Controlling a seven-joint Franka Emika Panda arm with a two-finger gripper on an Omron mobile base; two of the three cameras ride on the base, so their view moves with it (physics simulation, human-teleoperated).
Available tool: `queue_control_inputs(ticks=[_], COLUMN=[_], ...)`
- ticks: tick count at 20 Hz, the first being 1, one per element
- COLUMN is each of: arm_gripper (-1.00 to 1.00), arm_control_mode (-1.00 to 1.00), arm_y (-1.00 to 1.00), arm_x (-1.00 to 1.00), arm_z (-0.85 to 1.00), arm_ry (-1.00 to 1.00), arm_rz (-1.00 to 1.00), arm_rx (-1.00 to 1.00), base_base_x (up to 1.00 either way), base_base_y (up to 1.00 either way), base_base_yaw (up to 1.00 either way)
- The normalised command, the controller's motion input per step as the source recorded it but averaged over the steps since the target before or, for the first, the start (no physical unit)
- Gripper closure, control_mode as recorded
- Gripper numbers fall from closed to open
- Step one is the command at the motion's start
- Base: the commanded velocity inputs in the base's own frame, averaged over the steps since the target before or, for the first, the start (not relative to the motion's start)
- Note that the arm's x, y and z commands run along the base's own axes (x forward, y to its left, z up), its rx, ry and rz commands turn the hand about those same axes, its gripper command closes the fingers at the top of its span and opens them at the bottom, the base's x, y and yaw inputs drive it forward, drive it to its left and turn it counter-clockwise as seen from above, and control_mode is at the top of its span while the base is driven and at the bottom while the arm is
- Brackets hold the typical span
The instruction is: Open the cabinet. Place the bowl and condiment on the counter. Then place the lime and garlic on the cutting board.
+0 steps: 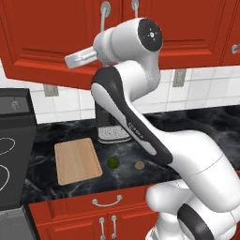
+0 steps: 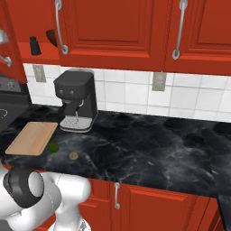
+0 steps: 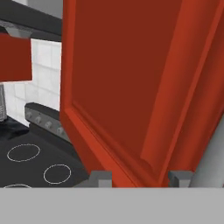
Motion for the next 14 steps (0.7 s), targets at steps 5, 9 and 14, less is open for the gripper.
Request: queue_control_inputs(ticks=[5,9,14], arm_gripper=[1.00,1.00,1.00], arm_control_mode=[-1.00,-1.00,-1.00], arm_y=[0.26,0.14,0.06], arm_x=[-0.54,-0.51,-0.54], arm_z=[-0.11,-0.16,-0.16], arm_ry=[0.00,0.00,-0.01], arm_rz=[0.00,0.00,0.00], arm_rx=[-0.05,-0.03,-0.01], base_base_x=[0.00,0.00,0.00], base_base_y=[0.00,0.00,0.00], base_base_yaw=[0.00,0.00,0.00])
